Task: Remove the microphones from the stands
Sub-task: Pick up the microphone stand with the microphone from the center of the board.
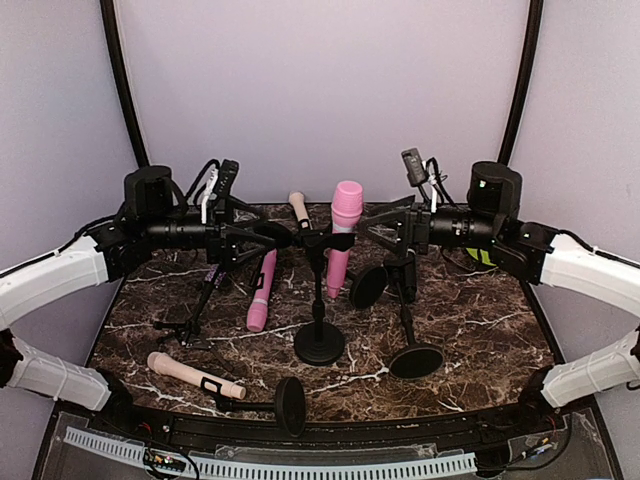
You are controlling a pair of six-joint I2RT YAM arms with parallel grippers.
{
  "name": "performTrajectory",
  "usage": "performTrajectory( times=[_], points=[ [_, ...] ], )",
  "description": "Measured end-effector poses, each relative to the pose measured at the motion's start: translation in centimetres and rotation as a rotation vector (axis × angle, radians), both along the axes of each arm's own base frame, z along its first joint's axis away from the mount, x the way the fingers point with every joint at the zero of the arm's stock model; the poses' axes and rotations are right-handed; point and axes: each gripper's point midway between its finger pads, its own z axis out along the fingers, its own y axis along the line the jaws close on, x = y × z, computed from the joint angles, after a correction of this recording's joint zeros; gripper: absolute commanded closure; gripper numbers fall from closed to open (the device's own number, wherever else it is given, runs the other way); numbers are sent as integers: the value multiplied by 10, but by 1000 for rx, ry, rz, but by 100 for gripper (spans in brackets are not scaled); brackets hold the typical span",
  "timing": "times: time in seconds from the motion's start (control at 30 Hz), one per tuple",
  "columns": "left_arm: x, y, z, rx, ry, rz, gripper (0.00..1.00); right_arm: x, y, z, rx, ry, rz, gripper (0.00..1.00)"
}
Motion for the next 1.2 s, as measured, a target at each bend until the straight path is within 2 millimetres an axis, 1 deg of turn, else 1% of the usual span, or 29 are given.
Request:
performTrajectory(
  times=[0.17,0.27,0.4,0.5,0.6,0.77,0.93,1.07,1.2],
  points=[
    [-21,-25,-14,33,1,-78,2,-10,27,-10,-35,-10,63,1],
    [-30,-34,-19,52,-17,-98,3,-13,36,-13,-47,-22,80,1],
    [-36,-46,-32,88,-26,-114,5,-10,46,-16,-65,-44,86,2],
    [-37,-51,-42,111,-14,-113,8,-5,51,-17,-75,-64,86,1],
    [-34,-55,-48,115,6,-105,10,-2,55,-19,-83,-75,90,3],
    [-31,-61,-44,78,32,-100,13,-3,57,-22,-94,-74,97,7],
    [-26,-67,-46,59,67,-92,17,-15,59,-24,-108,-63,118,9],
    [-23,-68,-50,60,95,-77,21,-27,52,-20,-109,-64,111,10],
    [-21,-69,-47,47,99,-66,23,-34,44,-19,-110,-58,96,14]
  ],
)
